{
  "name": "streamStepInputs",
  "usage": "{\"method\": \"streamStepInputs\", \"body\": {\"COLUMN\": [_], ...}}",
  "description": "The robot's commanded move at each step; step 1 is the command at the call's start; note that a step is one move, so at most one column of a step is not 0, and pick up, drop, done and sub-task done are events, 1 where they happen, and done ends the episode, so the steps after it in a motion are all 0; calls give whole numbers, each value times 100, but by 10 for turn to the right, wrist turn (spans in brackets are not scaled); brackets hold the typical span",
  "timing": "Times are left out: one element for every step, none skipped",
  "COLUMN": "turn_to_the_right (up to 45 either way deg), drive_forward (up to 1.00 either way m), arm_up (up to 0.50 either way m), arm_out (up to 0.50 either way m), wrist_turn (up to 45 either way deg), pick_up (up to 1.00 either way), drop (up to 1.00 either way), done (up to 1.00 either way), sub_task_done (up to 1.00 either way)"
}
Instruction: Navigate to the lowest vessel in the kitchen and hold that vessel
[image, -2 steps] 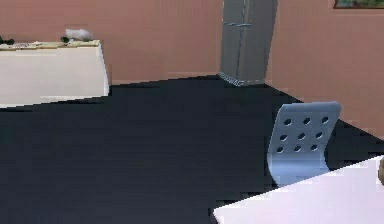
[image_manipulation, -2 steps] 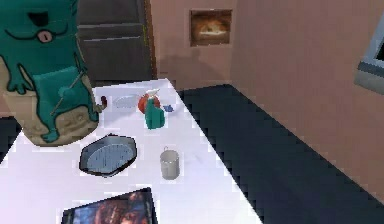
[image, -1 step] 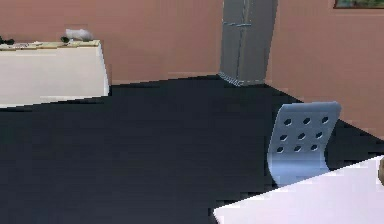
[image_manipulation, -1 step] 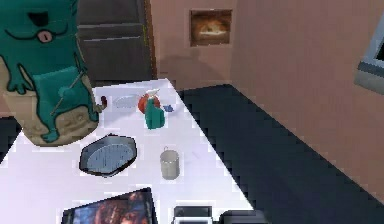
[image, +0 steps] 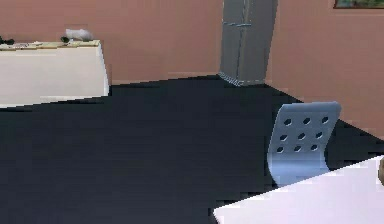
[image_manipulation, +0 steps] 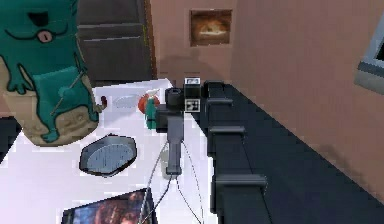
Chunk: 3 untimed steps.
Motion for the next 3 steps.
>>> {"method": "streamStepInputs", "body": {"turn_to_the_right": [0,0,0], "drive_forward": [0,0,0], "arm_up": [0,0,0], "arm_out": [0,0,0], "wrist_turn": [450,450,450], "pick_up": [0,0,0], "drop": [0,0,0], "done": [0,0,0], "sub_task_done": [0,0,0]}}
